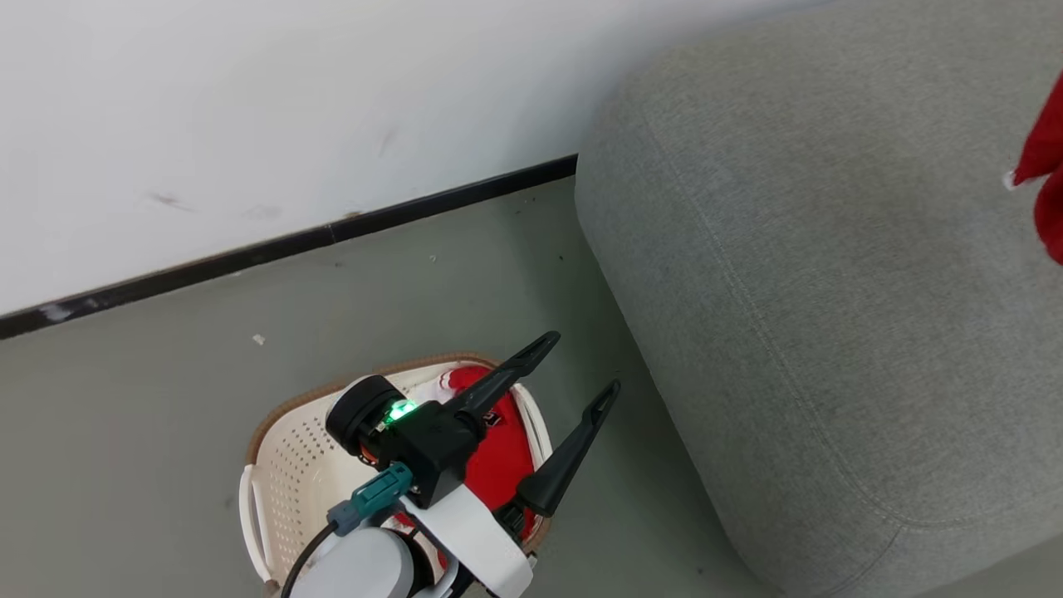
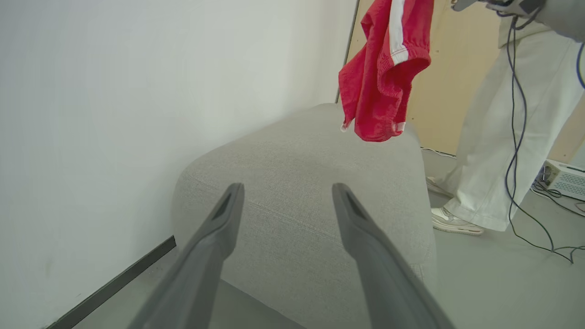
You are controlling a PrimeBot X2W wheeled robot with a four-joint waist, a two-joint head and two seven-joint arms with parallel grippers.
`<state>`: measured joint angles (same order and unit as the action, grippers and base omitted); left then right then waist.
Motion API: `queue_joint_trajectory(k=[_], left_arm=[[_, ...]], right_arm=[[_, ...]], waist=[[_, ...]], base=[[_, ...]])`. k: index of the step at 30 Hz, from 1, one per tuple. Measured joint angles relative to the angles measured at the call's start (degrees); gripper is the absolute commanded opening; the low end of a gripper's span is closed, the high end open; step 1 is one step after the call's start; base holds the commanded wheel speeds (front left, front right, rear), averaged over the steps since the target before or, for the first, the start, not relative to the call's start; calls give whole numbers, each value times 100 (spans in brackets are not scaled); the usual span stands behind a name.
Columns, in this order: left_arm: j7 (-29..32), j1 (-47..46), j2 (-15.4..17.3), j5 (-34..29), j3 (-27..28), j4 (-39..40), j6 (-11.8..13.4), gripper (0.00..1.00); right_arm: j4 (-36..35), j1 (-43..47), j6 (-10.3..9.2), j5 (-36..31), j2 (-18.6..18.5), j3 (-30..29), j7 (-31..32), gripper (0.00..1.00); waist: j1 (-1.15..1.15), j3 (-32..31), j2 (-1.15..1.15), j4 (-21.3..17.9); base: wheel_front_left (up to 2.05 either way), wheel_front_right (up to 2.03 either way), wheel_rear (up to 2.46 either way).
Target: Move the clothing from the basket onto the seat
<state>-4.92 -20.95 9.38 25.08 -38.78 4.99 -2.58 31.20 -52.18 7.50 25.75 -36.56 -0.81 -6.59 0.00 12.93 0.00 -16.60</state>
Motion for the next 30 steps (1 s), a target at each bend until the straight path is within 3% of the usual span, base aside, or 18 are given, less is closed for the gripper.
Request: queue_joint_trajectory(k=[7,17,28,30], left_arm=[[104,-187,3,-8,-93,55,-12,100],[233,-393,25,-49,-168,108,-69,100],[233,-584,60,-66,-110,123,-113,100],[233,-585,91,-66,-101,116,-118,100]], right_arm=[[421,26,0,-169,21,-120,-366,0],[1129,966,1,-143,971,-52,-665,0],[1503,1551,1,-27,1435,-240,-779,0],[1494,1582,0,35,1519,-234,-779,20]], waist=[[0,280,0,150],[0,633,0,328],[0,938,0,446],[0,983,0,454]], base=[[0,0,0],[0,0,0],[0,0,0],[0,0,0]])
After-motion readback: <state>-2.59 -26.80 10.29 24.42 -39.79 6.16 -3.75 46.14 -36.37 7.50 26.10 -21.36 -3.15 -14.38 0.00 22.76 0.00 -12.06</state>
